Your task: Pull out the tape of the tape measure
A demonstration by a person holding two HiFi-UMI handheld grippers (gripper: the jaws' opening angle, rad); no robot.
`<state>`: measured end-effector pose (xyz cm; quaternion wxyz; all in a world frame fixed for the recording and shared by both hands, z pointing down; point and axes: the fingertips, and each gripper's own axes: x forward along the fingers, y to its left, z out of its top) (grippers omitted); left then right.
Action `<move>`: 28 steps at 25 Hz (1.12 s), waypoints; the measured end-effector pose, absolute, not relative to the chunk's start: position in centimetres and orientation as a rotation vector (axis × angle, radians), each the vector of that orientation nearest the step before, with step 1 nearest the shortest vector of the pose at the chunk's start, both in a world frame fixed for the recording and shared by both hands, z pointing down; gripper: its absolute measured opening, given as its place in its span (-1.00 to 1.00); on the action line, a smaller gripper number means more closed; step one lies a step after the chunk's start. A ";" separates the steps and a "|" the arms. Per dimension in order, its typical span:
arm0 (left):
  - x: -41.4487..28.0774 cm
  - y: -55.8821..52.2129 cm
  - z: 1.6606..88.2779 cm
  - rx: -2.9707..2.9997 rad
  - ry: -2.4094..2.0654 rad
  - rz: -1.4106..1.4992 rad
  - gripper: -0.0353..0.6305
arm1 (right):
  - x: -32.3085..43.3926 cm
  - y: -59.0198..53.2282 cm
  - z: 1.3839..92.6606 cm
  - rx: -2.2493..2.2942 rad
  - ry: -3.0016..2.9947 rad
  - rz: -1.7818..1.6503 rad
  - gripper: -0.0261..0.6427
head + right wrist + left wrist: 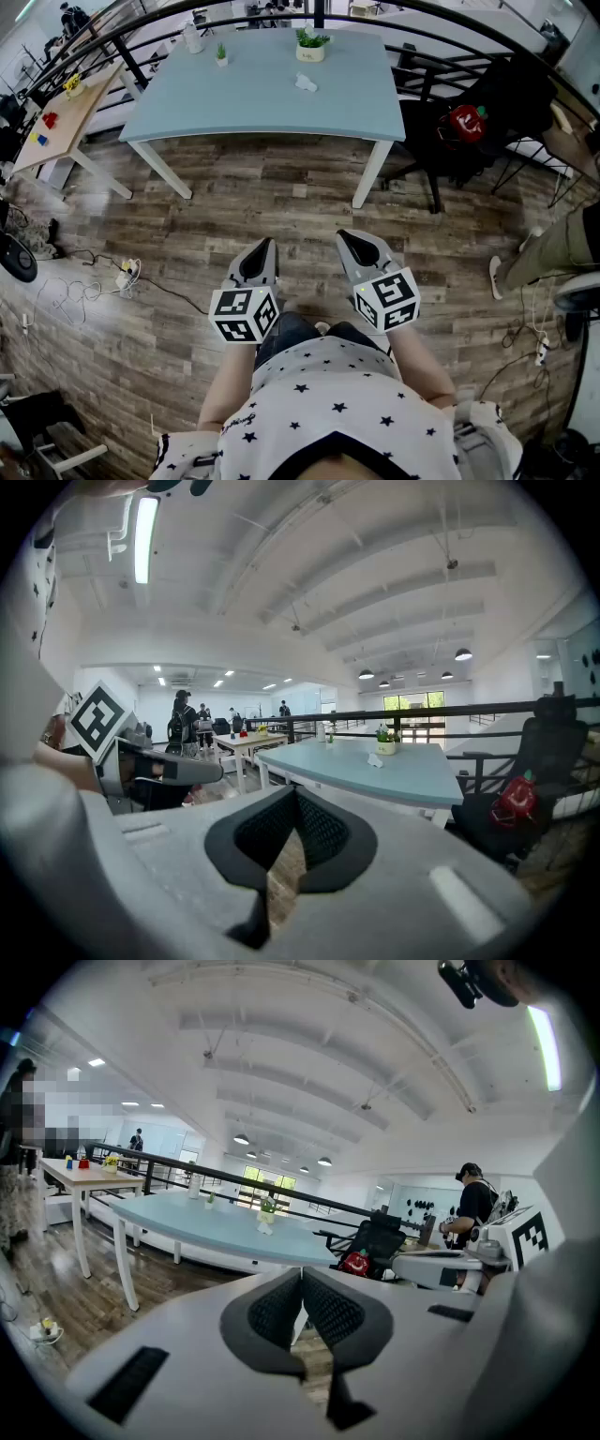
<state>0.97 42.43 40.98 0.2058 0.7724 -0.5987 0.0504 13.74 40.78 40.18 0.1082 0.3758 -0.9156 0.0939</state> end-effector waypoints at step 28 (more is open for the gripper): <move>2.8 45.8 40.2 2.152 -1.630 0.066 -0.85 | 14.2 44.3 40.6 1.036 -2.701 0.322 -0.84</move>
